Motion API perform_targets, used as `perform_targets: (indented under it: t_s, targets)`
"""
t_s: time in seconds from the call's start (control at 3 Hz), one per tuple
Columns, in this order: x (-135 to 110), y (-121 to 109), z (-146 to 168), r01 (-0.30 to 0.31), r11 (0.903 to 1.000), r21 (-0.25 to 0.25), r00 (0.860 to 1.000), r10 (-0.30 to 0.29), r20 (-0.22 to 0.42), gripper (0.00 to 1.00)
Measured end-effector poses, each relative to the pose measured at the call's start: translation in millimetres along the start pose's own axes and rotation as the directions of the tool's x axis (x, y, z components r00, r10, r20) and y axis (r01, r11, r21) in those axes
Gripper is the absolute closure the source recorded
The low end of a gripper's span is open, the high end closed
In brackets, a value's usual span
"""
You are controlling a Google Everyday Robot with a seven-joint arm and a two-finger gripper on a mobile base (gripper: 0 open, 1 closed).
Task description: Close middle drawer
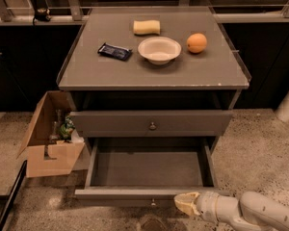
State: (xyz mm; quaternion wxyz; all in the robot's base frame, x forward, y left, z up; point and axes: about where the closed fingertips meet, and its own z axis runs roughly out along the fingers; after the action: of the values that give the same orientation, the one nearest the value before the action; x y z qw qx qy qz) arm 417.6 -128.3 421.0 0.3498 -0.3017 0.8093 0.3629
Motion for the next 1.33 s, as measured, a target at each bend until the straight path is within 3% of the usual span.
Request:
perform_targets:
  t_s: [0.33,1.0,1.33]
  targets:
    - [0,0,0,0.000,1.0000,0.000,1.000,0.000,0.000,1.00]
    - [-54,-41,1,0.074,0.9939,0.082,0.995,-0.079,0.054,1.00]
    - [-60,-46,1,0.080,0.9928,0.089,0.995,-0.085,0.059,1.00]
